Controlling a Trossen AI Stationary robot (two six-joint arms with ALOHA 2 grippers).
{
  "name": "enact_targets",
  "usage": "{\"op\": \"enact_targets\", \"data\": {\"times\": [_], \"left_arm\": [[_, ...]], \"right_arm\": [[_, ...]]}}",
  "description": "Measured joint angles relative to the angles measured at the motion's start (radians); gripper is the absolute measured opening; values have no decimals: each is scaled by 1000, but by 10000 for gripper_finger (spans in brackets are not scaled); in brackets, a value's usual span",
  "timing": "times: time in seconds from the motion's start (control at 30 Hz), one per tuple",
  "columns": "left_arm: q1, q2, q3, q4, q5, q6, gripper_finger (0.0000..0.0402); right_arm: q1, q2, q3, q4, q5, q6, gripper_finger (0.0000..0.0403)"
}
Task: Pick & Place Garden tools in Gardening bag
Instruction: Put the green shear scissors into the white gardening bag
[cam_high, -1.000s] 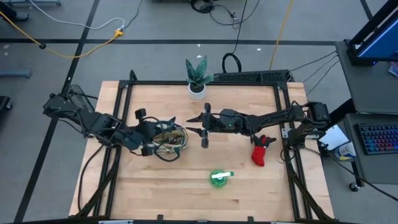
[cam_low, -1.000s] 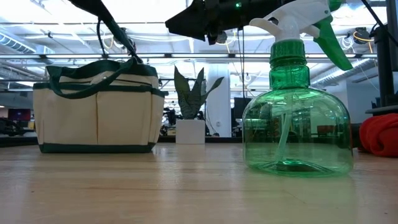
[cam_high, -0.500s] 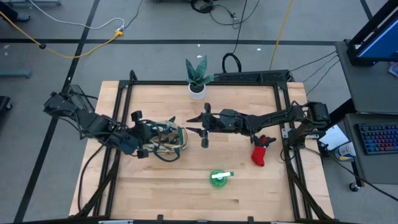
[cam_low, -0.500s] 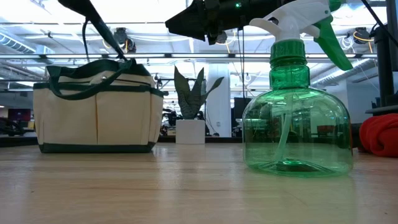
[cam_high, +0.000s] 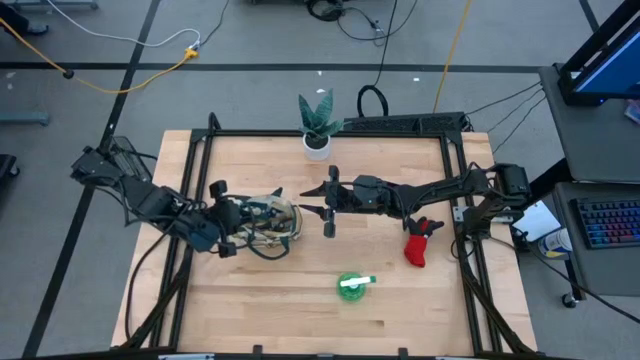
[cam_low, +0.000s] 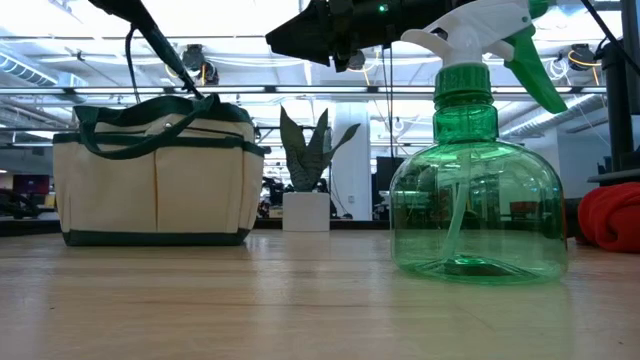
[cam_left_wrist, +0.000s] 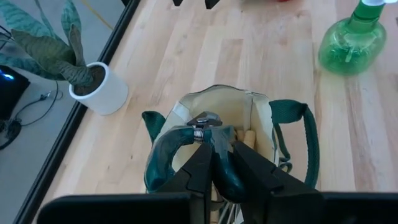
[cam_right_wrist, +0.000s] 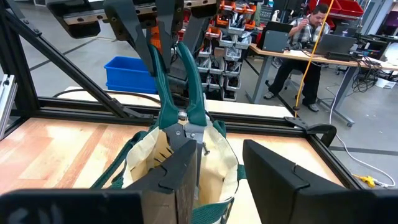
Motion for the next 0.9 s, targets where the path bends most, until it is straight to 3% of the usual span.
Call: {"op": "enact_targets", "data": {"times": [0.47,0.9], "left_arm": [[3,1,-122,50,-25,-72,46],[71,1,-249,252,-27,-20,46]], "right_arm": [[4,0,0,0,-3,0,128],[4,0,0,9,-3,0,128]]}}
